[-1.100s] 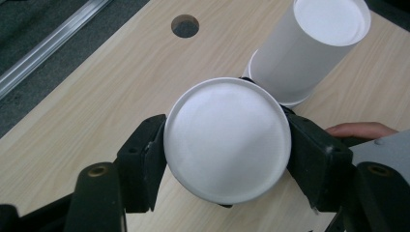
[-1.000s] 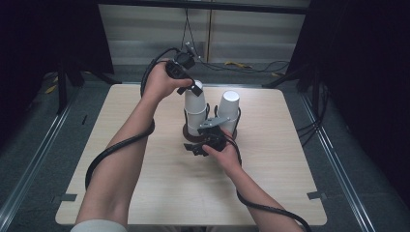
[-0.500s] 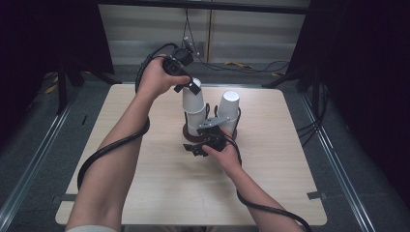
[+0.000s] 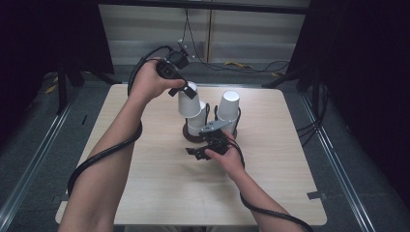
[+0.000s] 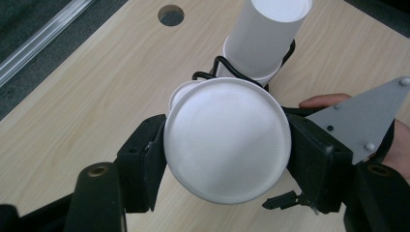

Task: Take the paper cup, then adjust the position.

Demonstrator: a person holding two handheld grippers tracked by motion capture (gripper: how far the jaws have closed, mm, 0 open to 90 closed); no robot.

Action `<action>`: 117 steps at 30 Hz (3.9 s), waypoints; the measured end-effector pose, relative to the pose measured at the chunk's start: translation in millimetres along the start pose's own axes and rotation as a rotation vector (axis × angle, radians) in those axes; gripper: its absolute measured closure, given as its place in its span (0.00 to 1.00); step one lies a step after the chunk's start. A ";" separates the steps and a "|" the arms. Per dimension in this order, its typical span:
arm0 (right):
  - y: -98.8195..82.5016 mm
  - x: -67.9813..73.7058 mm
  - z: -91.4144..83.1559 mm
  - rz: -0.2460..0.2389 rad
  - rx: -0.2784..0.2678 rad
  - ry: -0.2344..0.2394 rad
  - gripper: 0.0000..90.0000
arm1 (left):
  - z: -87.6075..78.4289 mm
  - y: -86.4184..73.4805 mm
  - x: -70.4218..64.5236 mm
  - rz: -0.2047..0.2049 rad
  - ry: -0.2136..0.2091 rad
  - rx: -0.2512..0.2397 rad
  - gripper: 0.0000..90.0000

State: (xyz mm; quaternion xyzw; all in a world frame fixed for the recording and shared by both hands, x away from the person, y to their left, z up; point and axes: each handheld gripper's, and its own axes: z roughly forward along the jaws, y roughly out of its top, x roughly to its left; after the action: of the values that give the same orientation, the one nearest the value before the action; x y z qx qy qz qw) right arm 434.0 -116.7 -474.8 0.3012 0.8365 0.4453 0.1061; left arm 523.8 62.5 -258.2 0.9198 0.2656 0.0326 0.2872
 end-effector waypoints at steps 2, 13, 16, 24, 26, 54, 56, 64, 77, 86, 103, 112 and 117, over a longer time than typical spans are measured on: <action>-0.8 0.1 -2.5 -0.005 -0.003 -0.001 0.15 | -1.3 -1.9 -1.1 0.001 0.001 -0.002 0.39; -1.7 3.5 -16.0 -0.042 -0.014 0.011 0.14 | -3.3 -10.8 -11.5 0.024 -0.009 0.007 0.39; -2.0 5.3 -18.7 -0.047 -0.011 0.011 0.14 | -4.0 -13.5 -14.4 0.024 -0.007 0.006 0.39; -2.5 8.8 -27.6 -0.057 -0.019 0.026 0.14 | -2.6 -19.6 -23.3 0.038 -0.026 0.009 0.39; -2.8 9.5 -29.6 -0.057 -0.018 0.027 0.14 | -2.5 -21.6 -25.1 0.037 -0.028 0.007 0.39; -15.7 11.3 -61.5 -0.077 -0.032 0.056 0.14 | 15.9 -48.9 -40.0 0.071 -0.083 0.014 0.39; -17.2 10.7 -64.3 -0.076 -0.036 0.060 0.14 | 17.3 -50.4 -41.9 0.071 -0.090 0.009 0.39; -19.0 12.9 -72.5 -0.093 -0.032 0.066 0.14 | 23.6 -54.0 -51.4 0.091 -0.104 0.004 0.39; -27.5 10.7 -84.1 -0.088 -0.043 0.069 0.14 | 43.0 -63.4 -58.4 0.106 -0.139 0.005 0.39; -33.5 7.3 -87.9 -0.078 -0.040 0.059 0.14 | 51.4 -65.6 -62.8 0.122 -0.158 0.005 0.39; -37.7 13.2 -95.6 -0.085 -0.080 0.079 0.14 | 59.4 -65.0 -81.0 0.158 -0.181 0.006 0.39; -37.5 11.1 -99.6 -0.067 -0.111 0.083 0.14 | 68.9 -61.6 -88.1 0.176 -0.197 0.025 0.39; -37.3 10.1 -99.6 -0.067 -0.108 0.085 0.14 | 72.8 -57.5 -92.6 0.192 -0.203 0.029 0.39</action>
State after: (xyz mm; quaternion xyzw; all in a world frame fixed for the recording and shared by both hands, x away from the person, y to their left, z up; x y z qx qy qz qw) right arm 366.3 -194.2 -446.2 0.2476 0.8245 0.4986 0.1014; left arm 432.9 18.1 -341.7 0.9436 0.1465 -0.0370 0.2947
